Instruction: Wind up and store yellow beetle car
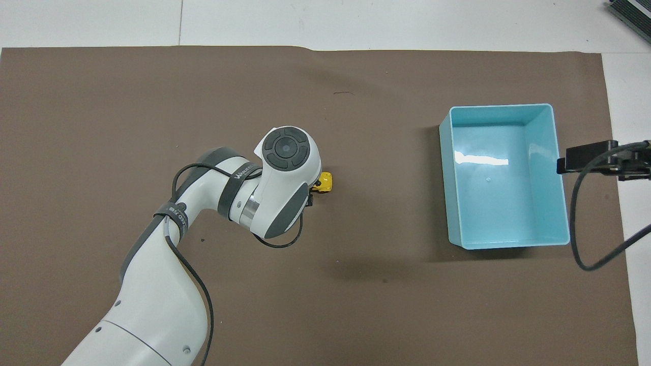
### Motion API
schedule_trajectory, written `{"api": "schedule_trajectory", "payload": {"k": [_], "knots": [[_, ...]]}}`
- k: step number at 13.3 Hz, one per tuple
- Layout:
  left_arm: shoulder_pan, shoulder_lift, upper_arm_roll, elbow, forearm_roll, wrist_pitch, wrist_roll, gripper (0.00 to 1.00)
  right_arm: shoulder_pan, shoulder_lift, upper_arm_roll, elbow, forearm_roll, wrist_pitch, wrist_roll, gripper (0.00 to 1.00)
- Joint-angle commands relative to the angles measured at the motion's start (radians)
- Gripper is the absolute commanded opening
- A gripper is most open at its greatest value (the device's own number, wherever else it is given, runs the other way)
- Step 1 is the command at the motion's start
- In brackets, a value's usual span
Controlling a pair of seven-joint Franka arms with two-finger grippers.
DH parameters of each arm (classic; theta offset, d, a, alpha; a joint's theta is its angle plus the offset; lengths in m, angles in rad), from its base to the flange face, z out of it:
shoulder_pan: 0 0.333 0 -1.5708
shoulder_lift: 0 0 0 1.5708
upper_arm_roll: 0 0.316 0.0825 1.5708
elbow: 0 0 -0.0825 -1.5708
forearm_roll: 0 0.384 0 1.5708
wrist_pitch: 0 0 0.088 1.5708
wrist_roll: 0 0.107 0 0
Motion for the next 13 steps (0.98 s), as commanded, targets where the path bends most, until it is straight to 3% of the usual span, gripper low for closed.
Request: {"api": "schedule_trajectory", "payload": {"k": [1, 6, 13], "knots": [[0.043, 0.006, 0.007, -0.051, 0.018, 0.010, 0.014, 0.25, -0.013, -0.004, 0.003, -0.006, 0.018, -0.009, -0.025, 1.00], [0.098, -0.010, 0.016, -0.110, 0.019, 0.000, 0.097, 0.26, -0.013, -0.004, 0.003, -0.006, 0.018, -0.009, -0.025, 1.00], [0.173, -0.010, 0.016, -0.117, 0.059, -0.031, 0.140, 0.28, -0.013, -0.004, 0.003, -0.006, 0.018, -0.009, -0.025, 1.00]]}}
